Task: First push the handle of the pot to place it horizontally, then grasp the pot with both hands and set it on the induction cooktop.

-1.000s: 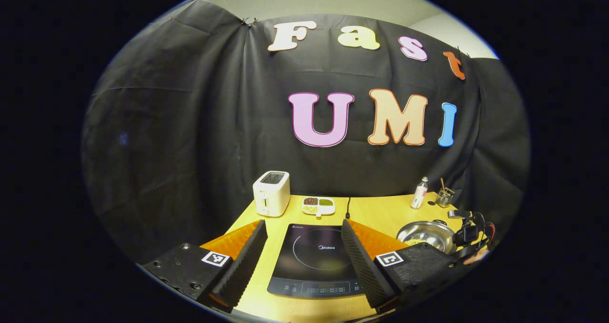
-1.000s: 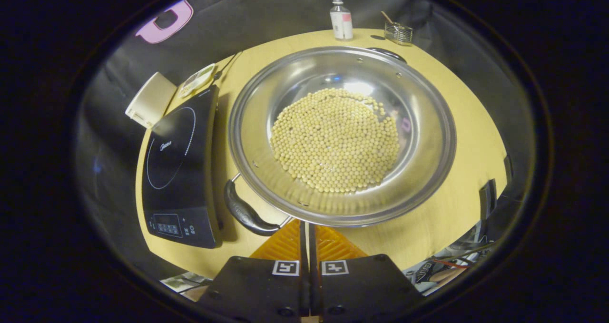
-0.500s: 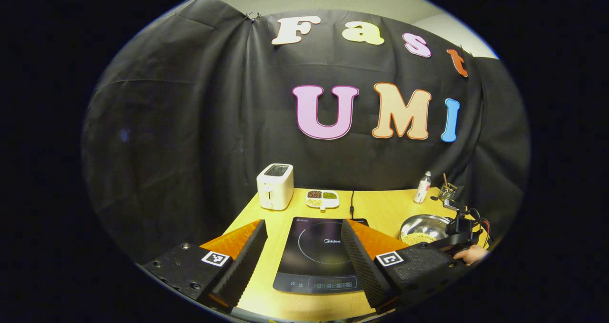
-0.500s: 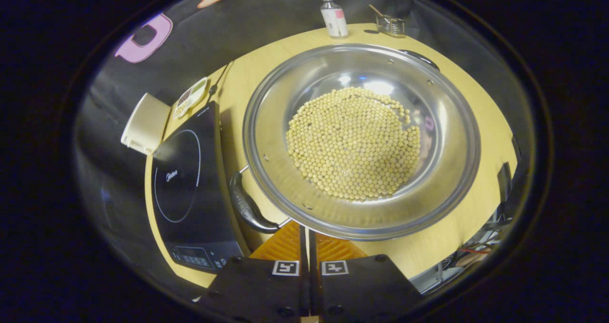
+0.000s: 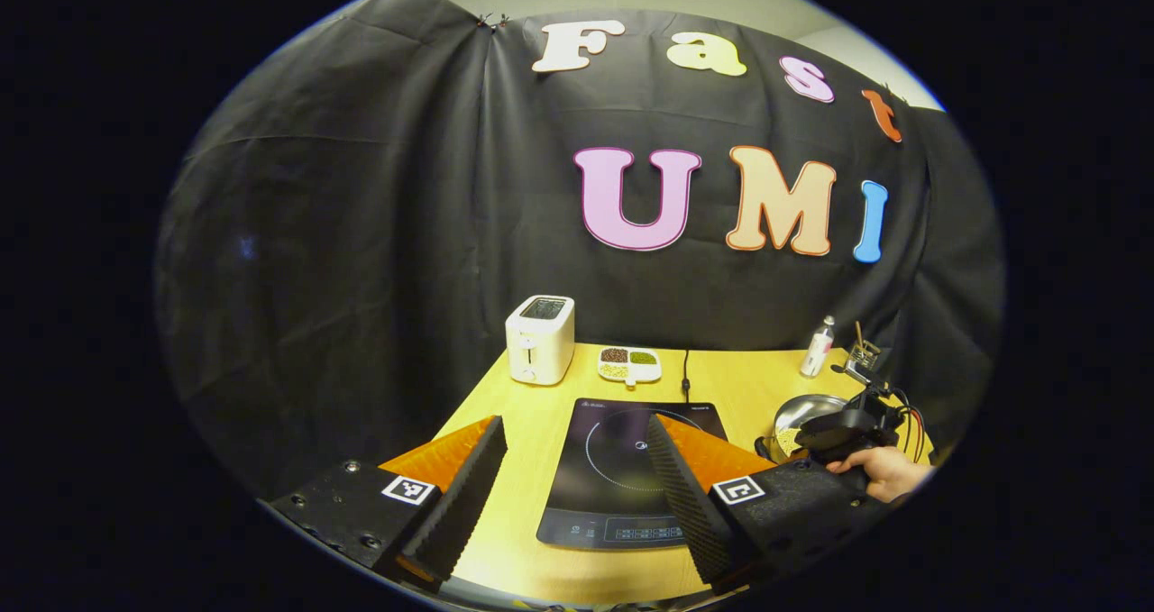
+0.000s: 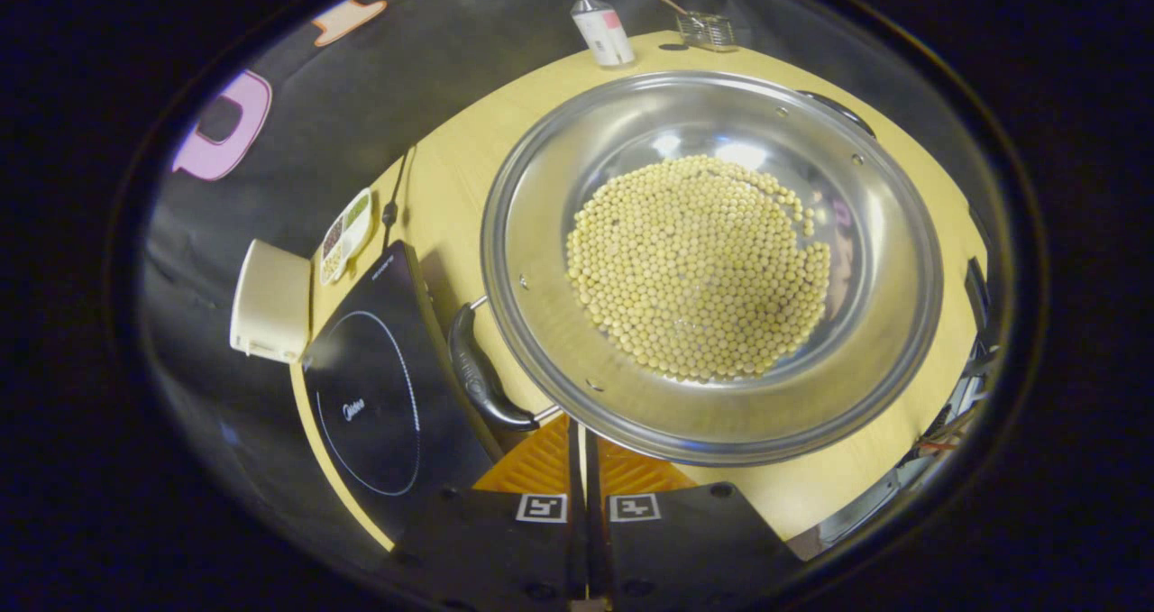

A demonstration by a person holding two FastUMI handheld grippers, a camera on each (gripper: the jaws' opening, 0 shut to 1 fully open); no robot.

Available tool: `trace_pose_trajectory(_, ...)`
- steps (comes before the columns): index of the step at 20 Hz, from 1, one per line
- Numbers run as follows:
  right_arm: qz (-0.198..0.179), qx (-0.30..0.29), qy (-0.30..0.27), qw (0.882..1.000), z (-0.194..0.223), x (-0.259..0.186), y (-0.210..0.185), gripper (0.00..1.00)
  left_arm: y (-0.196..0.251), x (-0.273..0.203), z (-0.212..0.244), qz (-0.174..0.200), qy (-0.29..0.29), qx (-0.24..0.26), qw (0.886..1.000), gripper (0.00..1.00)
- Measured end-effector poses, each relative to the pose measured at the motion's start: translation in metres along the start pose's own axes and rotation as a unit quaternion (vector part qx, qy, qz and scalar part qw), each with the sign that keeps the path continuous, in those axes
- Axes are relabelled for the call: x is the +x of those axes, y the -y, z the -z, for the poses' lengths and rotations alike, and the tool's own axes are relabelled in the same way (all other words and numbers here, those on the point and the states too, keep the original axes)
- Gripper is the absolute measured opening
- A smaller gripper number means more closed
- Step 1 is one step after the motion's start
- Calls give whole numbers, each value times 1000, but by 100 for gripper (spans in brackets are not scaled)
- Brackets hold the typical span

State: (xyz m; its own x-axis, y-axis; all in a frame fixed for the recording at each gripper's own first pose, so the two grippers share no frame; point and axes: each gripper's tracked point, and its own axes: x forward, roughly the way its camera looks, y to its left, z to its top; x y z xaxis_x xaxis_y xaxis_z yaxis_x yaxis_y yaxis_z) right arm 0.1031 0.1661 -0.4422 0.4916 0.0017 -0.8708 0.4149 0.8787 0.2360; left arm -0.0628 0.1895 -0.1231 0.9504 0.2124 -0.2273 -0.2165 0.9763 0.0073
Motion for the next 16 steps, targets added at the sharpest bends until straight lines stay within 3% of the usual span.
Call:
trace_pose_trajectory(5,0,-6,11,1000,-5,4,-17,0,2,5,-1,7,-3,6,1000,96)
trace_pose_trajectory(12,-20,-36,7,999,4,-18,-6,2,19,14,3,39,-12,-2,999,96)
trace_pose_trajectory(13,-24,-48,4,999,7,-28,-1,6,23,15,5,46,-15,-3,999,96)
trace_pose_trajectory(14,-26,-58,5,998,12,-36,3,19,28,16,7,52,-19,-3,998,96)
trace_pose_trajectory(16,-39,-78,4,996,21,-51,15,22,39,21,8,66,-22,-1,998,96)
